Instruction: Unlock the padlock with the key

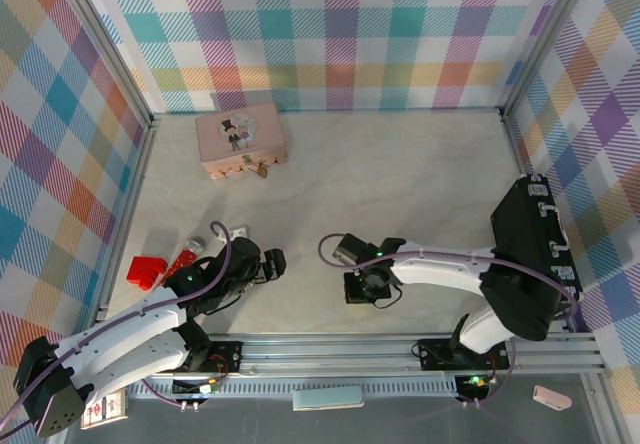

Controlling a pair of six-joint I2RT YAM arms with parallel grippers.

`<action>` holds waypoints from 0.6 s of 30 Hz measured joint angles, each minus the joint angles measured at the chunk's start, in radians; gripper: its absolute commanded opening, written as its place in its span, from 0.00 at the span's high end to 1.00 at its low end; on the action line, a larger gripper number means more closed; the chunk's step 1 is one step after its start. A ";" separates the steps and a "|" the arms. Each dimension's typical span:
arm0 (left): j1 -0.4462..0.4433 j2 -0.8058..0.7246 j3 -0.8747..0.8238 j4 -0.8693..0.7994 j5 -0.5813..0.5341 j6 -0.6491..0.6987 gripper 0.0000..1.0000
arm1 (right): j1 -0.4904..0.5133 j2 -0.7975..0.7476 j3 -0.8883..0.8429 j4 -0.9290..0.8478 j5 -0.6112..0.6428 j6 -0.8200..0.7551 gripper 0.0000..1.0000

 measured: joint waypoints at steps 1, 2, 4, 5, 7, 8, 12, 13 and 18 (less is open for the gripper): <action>0.000 0.000 0.000 0.012 0.003 0.000 0.00 | -0.018 -0.031 -0.022 0.029 -0.003 0.017 1.00; 0.000 -0.001 0.000 0.025 0.007 0.001 0.00 | -0.030 -0.055 -0.039 0.055 -0.004 0.027 1.00; 0.000 -0.002 0.000 0.060 0.020 0.002 0.00 | -0.059 -0.104 -0.075 0.122 -0.007 0.057 1.00; 0.001 -0.002 0.000 0.076 0.027 0.003 0.00 | -0.068 -0.121 -0.088 0.149 -0.007 0.069 1.00; 0.005 0.000 0.000 0.117 0.050 0.003 0.00 | -0.075 -0.154 -0.114 0.208 -0.005 0.087 1.00; 0.009 0.003 0.000 0.134 0.060 0.004 0.00 | -0.075 -0.166 -0.121 0.229 -0.003 0.095 1.00; 0.042 0.023 0.017 0.201 0.123 0.009 0.02 | -0.075 -0.212 -0.138 0.332 0.005 0.121 1.00; 0.055 0.025 0.024 0.217 0.142 0.011 0.03 | -0.075 -0.223 -0.142 0.362 0.010 0.128 1.00; 0.108 0.032 0.060 0.306 0.237 0.011 0.06 | -0.080 -0.251 -0.151 0.506 0.016 0.174 1.00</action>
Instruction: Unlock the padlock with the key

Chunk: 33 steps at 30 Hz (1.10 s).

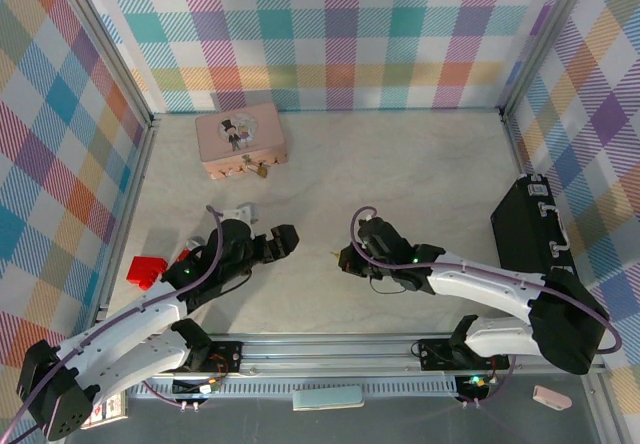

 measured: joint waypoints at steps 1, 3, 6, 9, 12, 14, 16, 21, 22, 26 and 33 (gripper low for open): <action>0.011 0.009 0.010 0.020 0.021 0.000 0.07 | -0.003 0.000 0.000 0.030 0.000 0.010 1.00; 0.027 0.034 0.034 0.046 0.060 -0.001 0.09 | -0.012 0.000 0.000 0.084 -0.008 0.028 1.00; 0.035 0.082 0.074 0.085 0.114 -0.007 0.15 | -0.029 0.000 0.000 0.154 -0.029 0.044 1.00; 0.035 0.124 0.105 0.112 0.163 -0.012 0.22 | -0.048 0.001 0.002 0.200 -0.054 0.051 1.00; 0.035 0.152 0.121 0.132 0.192 -0.016 0.25 | -0.060 0.011 0.020 0.221 -0.082 0.052 1.00; 0.035 0.163 0.127 0.133 0.206 -0.015 0.27 | -0.064 0.021 0.033 0.240 -0.097 0.052 1.00; 0.035 0.177 0.133 0.135 0.218 -0.015 0.30 | -0.066 0.034 0.047 0.257 -0.115 0.052 1.00; 0.035 0.210 0.140 0.143 0.247 -0.016 0.36 | -0.066 0.056 0.062 0.291 -0.150 0.055 1.00; 0.035 0.215 0.140 0.146 0.252 -0.016 0.38 | -0.066 0.057 0.062 0.296 -0.154 0.055 1.00; 0.034 0.220 0.141 0.150 0.262 -0.016 0.41 | -0.066 0.061 0.066 0.308 -0.168 0.059 1.00; 0.034 0.226 0.146 0.154 0.270 -0.016 0.50 | -0.064 0.073 0.073 0.312 -0.182 0.060 1.00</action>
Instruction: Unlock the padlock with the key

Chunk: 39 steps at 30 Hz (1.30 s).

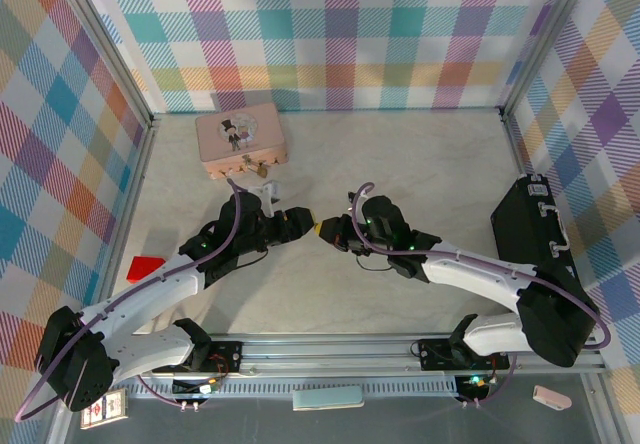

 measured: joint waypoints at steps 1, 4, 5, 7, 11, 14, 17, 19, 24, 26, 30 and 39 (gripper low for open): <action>0.000 0.002 0.001 0.000 0.003 0.000 0.51 | 0.000 0.000 0.000 0.000 -0.001 0.000 1.00; 0.000 0.008 0.005 0.000 0.007 0.001 0.54 | 0.000 0.004 0.005 0.003 -0.003 0.000 1.00; 0.000 0.009 0.005 0.000 0.008 0.001 0.56 | 0.000 0.006 0.006 0.005 -0.003 0.000 1.00; 0.000 0.012 0.005 0.000 0.010 0.004 0.58 | 0.002 0.010 0.008 0.007 -0.003 0.000 1.00; 0.000 0.023 0.005 0.000 0.017 0.008 0.63 | 0.006 0.013 0.010 0.007 -0.003 -0.001 1.00; 0.000 0.029 0.005 0.000 0.017 0.008 0.65 | 0.007 0.014 0.010 0.007 -0.003 -0.001 1.00; 0.000 0.029 0.006 0.000 0.016 0.008 0.68 | 0.007 0.014 0.011 0.007 -0.003 -0.001 1.00; 0.000 0.031 0.006 -0.001 0.016 0.008 0.69 | 0.007 0.014 0.011 0.007 -0.003 0.000 1.00; 0.000 0.033 0.006 -0.001 0.016 0.008 0.70 | 0.010 0.014 0.011 0.007 -0.003 -0.001 1.00; 0.000 0.034 0.006 -0.001 0.016 0.008 0.67 | 0.014 0.014 0.011 0.007 -0.003 -0.001 1.00; 0.000 0.039 0.006 0.000 0.014 0.007 0.65 | 0.020 0.014 0.015 0.005 -0.002 -0.002 1.00; 0.000 0.057 0.024 -0.001 0.014 0.008 0.73 | 0.032 0.014 0.034 -0.028 0.002 -0.017 1.00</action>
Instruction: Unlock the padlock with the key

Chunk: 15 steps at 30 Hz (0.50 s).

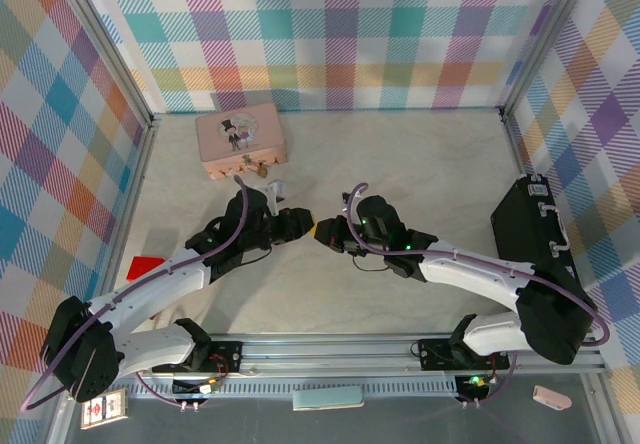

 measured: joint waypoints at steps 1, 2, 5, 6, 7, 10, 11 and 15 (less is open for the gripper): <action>0.000 0.000 0.001 0.000 0.000 0.000 0.74 | 0.002 0.000 0.005 -0.006 0.000 -0.004 1.00; 0.000 0.000 0.001 0.000 0.000 0.000 0.75 | 0.003 0.000 0.008 -0.009 0.000 -0.007 1.00; 0.000 0.002 0.005 0.000 0.000 0.000 0.78 | 0.005 0.000 0.011 -0.013 0.002 -0.015 1.00; 0.000 0.003 0.007 0.000 0.000 0.000 0.80 | 0.006 0.000 0.011 -0.013 0.004 -0.016 1.00; 0.000 0.004 0.008 0.000 0.000 0.000 0.81 | 0.006 0.000 0.012 -0.017 0.004 -0.017 1.00; 0.000 0.004 0.008 0.000 -0.001 0.000 0.84 | 0.007 0.000 0.015 -0.023 0.004 -0.019 1.00; 0.000 0.004 0.008 0.000 -0.005 0.000 0.86 | 0.007 0.000 0.018 -0.026 0.005 -0.019 1.00; 0.000 0.004 0.008 -0.002 -0.019 -0.004 0.90 | 0.008 0.000 0.022 -0.031 0.007 -0.023 1.00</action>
